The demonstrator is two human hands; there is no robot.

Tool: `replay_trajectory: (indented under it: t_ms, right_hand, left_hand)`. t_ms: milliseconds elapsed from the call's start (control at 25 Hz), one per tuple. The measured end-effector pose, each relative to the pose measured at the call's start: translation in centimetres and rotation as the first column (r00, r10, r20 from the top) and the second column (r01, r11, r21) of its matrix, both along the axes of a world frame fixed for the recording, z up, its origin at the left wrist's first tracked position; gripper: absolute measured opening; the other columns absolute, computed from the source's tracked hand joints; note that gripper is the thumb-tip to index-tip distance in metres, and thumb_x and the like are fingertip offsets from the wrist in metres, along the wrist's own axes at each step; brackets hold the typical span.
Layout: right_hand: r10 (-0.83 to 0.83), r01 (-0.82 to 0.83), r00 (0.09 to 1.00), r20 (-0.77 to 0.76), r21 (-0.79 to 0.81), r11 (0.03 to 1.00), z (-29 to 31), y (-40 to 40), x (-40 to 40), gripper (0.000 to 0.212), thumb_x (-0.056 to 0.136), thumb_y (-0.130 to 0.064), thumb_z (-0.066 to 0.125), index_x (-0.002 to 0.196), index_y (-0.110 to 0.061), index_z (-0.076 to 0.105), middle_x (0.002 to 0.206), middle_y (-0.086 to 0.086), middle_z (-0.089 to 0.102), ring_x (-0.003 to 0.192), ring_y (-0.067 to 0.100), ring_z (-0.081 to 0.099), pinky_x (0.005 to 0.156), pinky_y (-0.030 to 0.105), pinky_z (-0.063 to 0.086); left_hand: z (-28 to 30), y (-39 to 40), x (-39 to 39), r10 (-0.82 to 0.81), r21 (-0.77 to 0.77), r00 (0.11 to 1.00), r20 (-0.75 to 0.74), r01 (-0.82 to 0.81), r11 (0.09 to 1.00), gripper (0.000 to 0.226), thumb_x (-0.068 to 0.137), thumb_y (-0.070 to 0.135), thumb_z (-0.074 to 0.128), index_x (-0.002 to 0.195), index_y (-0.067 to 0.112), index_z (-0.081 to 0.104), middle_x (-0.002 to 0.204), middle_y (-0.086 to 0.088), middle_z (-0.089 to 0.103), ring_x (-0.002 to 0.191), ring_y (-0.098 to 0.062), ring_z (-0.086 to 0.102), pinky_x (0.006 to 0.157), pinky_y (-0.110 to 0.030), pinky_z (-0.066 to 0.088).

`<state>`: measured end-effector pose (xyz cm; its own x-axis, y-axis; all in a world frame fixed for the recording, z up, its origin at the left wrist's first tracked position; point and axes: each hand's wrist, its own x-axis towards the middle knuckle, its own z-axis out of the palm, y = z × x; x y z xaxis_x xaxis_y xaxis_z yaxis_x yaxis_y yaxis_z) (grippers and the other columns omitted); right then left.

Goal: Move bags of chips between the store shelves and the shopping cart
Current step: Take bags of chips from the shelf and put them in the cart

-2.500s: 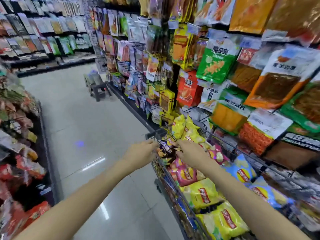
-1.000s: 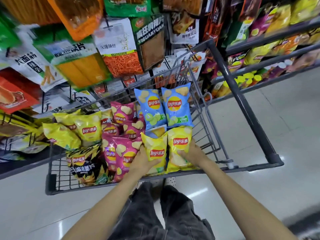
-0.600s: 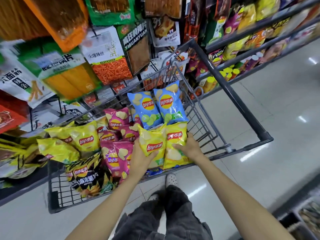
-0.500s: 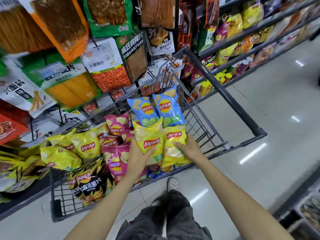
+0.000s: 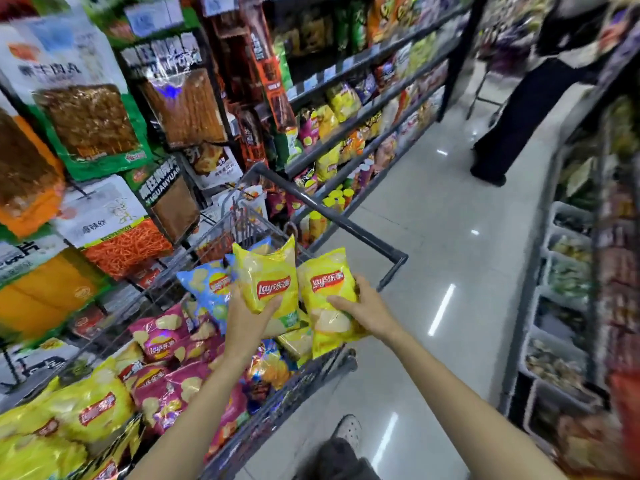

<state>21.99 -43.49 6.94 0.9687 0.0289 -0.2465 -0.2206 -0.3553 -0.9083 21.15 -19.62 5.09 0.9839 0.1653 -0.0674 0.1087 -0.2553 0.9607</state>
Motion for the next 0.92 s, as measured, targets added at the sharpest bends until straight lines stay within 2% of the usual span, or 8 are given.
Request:
replay_trajectory:
  t_ms: [120, 320, 400, 560, 640, 720, 880, 920]
  right_hand:
    - [-0.127, 0.124, 0.987, 0.095, 0.042, 0.991, 2.7, -4.7, -0.8, 0.058, 0.085, -0.034, 0.076, 0.132, -0.023, 0.044, 0.120, -0.005, 0.062, 0.104, 0.010, 0.062, 0.081, 0.019, 0.051]
    - [-0.383, 0.368, 0.900, 0.208, 0.111, 0.923, 6.1, -14.2, -0.5, 0.070, 0.078, -0.047, 0.075, 0.137, -0.024, 0.044, 0.123, -0.008, 0.063, 0.109, 0.010, 0.062, 0.092, 0.031, 0.051]
    - [-0.454, 0.441, 0.863, 0.222, 0.109, 0.891, 6.9, -18.3, 0.2, 0.073, 0.073, -0.053, 0.071, 0.135, -0.025, 0.045, 0.122, -0.008, 0.063, 0.109, 0.010, 0.062, 0.092, 0.033, 0.052]
    - [-0.519, 0.509, 0.812, 0.267, 0.109, 0.854, 8.0, -27.7, 1.8, 0.068, 0.077, -0.045, 0.076, 0.133, -0.023, 0.046, 0.121, -0.006, 0.064, 0.108, 0.013, 0.062, 0.093, 0.034, 0.051]
    - [-0.540, 0.531, 0.792, 0.285, 0.115, 0.839, 8.7, -32.7, 2.4, 0.057, 0.083, -0.035, 0.078, 0.128, -0.023, 0.046, 0.116, -0.007, 0.064, 0.105, 0.013, 0.062, 0.085, 0.023, 0.050]
    - [-0.562, 0.559, 0.773, 0.294, 0.105, 0.823, 9.0, -37.3, 3.1, 0.053, 0.084, -0.030, 0.077, 0.126, -0.024, 0.045, 0.111, -0.009, 0.062, 0.101, 0.011, 0.061, 0.076, 0.013, 0.046]
    - [-0.589, 0.590, 0.753, 0.292, 0.095, 0.802, 8.2, -44.1, 6.0, 0.069, 0.080, -0.030, 0.080, 0.138, -0.020, 0.044, 0.123, -0.002, 0.062, 0.109, 0.015, 0.061, 0.092, 0.031, 0.051]
    - [-0.593, 0.595, 0.751, 0.291, 0.090, 0.799, 8.1, -45.3, 7.2, 0.070, 0.079, -0.030, 0.081, 0.138, -0.020, 0.044, 0.123, -0.002, 0.062, 0.110, 0.016, 0.060, 0.091, 0.028, 0.051]
  left_hand:
    - [2.5, -4.2, 3.2, -0.069, 0.005, 0.996, 0.051, 0.069, 0.998, 0.085, 0.075, 0.062, 0.076, 0.141, 0.030, 0.033, 0.131, 0.003, 0.054, 0.120, -0.018, 0.054, 0.101, -0.044, 0.048]
    - [8.1, -13.2, 8.0, -0.210, 0.010, 0.959, 0.189, 0.212, 0.977, 0.081, 0.081, 0.051, 0.076, 0.145, 0.030, 0.031, 0.138, 0.012, 0.049, 0.122, -0.011, 0.051, 0.102, -0.036, 0.044]
    - [9.2, -17.1, 10.2, -0.275, 0.027, 0.934, 0.228, 0.276, 0.961, 0.082, 0.073, 0.060, 0.077, 0.139, 0.033, 0.037, 0.132, 0.008, 0.056, 0.119, -0.013, 0.056, 0.100, -0.044, 0.049]
    - [10.9, -27.4, 13.6, -0.332, 0.048, 0.907, 0.260, 0.331, 0.942, 0.079, 0.069, 0.050, 0.083, 0.133, 0.028, 0.043, 0.123, 0.002, 0.061, 0.111, -0.015, 0.060, 0.096, -0.041, 0.050]
    - [12.0, -33.3, 14.5, -0.360, 0.052, 0.891, 0.278, 0.360, 0.932, 0.073, 0.073, 0.039, 0.085, 0.131, 0.026, 0.043, 0.121, 0.002, 0.061, 0.108, -0.015, 0.060, 0.092, -0.036, 0.049]
    - [12.3, -38.3, 15.8, -0.381, 0.053, 0.883, 0.274, 0.381, 0.923, 0.079, 0.071, 0.042, 0.084, 0.135, 0.021, 0.042, 0.120, 0.003, 0.062, 0.107, -0.014, 0.060, 0.090, -0.032, 0.049]
    - [11.5, -44.5, 19.2, -0.435, 0.038, 0.871, 0.230, 0.439, 0.898, 0.088, 0.064, 0.058, 0.081, 0.137, 0.029, 0.041, 0.124, 0.003, 0.063, 0.111, -0.013, 0.063, 0.095, -0.045, 0.053]
    - [11.2, -45.7, 20.4, -0.442, 0.054, 0.869, 0.223, 0.442, 0.895, 0.090, 0.063, 0.060, 0.080, 0.137, 0.030, 0.040, 0.124, 0.003, 0.063, 0.112, -0.013, 0.062, 0.097, -0.047, 0.052]
